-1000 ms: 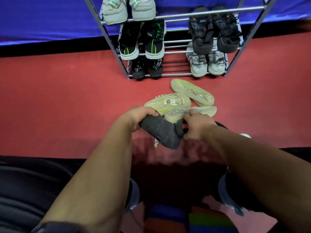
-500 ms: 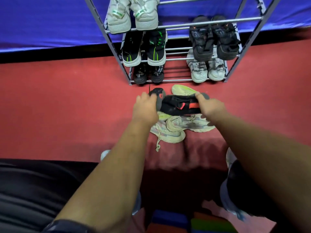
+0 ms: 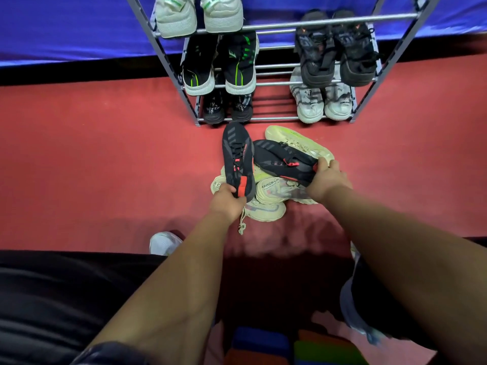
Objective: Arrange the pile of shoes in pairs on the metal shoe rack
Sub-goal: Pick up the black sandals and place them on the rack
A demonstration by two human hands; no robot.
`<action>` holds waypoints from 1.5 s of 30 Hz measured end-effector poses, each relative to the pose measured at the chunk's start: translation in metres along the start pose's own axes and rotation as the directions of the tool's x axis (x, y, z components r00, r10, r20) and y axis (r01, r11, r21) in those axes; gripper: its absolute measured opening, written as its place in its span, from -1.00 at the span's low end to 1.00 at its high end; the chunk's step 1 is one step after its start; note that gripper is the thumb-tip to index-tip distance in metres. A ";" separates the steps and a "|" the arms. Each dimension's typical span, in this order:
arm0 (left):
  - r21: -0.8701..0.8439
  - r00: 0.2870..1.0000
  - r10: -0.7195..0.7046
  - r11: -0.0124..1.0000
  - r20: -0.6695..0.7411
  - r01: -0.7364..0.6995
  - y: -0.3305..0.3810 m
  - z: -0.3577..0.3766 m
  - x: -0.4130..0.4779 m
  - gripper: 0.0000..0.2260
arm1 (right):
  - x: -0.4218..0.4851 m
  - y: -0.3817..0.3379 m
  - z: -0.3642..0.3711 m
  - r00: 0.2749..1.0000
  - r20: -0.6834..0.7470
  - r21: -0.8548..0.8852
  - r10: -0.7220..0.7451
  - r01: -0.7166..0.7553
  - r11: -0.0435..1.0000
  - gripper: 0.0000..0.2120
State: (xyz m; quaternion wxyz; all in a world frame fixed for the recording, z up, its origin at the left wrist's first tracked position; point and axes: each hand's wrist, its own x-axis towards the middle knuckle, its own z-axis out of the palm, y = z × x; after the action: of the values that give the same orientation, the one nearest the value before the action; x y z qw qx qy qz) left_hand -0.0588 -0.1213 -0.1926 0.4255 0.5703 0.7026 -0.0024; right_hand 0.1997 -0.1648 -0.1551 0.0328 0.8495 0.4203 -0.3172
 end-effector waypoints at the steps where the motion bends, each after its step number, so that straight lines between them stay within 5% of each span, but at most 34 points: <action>1: -0.067 1.000 -0.026 0.997 -0.012 0.026 0.002 0.002 0.003 -0.55 | 0.003 0.001 0.000 1.000 -0.008 -0.024 -0.009 0.009 1.000 0.01; 8: -0.345 0.985 -0.142 0.933 -0.102 0.099 0.009 0.014 0.021 -0.31 | 0.027 0.014 0.012 0.998 -0.002 -0.147 -0.064 0.063 0.987 0.14; 13: -0.357 0.972 -0.207 0.921 -0.110 0.156 0.016 0.018 0.038 -0.28 | 0.033 0.010 0.007 0.993 -0.014 -0.306 -0.120 0.110 0.946 0.22; 17: -0.523 0.968 -0.249 0.827 -0.013 0.206 0.028 0.013 0.039 -0.66 | 0.033 0.004 0.000 0.992 -0.022 -0.289 -0.126 0.114 0.950 0.09; 20: -0.730 0.948 -0.220 0.606 0.228 0.316 0.044 0.005 0.034 -0.65 | 0.032 -0.001 -0.008 0.993 0.026 -0.161 -0.116 0.118 0.980 -0.24; 22: -0.772 0.946 -0.163 0.548 0.281 0.323 0.051 0.003 0.034 -0.62 | 0.031 -0.004 -0.014 0.993 0.049 0.050 -0.108 0.106 0.993 -0.46; 28: -0.453 0.987 -0.123 0.878 0.100 0.156 0.051 0.025 0.032 -0.17 | 0.024 0.002 -0.030 1.000 -0.019 0.434 0.012 -0.003 0.901 -0.53; 36: -0.016 0.994 0.063 0.998 0.086 -0.062 0.066 0.038 -0.005 -0.44 | -0.006 -0.008 -0.037 0.973 -0.157 0.647 0.169 -0.028 0.762 -0.48; 41: -0.021 0.981 0.111 0.994 0.160 -0.109 0.061 0.024 -0.002 -0.57 | -0.021 -0.028 -0.033 0.976 -0.216 0.667 0.008 0.142 0.731 -0.71; 45: -0.301 0.995 0.007 0.953 0.100 0.023 0.052 0.011 0.009 -0.76 | -0.028 -0.066 -0.024 0.969 -0.235 0.578 -0.077 0.202 0.791 -0.49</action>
State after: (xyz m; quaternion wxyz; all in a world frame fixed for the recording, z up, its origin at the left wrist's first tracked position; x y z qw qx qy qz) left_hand -0.0099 -0.1015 -0.1798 0.5419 0.4952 0.6749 0.0747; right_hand 0.1512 -0.1343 -0.1059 -0.3021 0.8102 0.3619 -0.3483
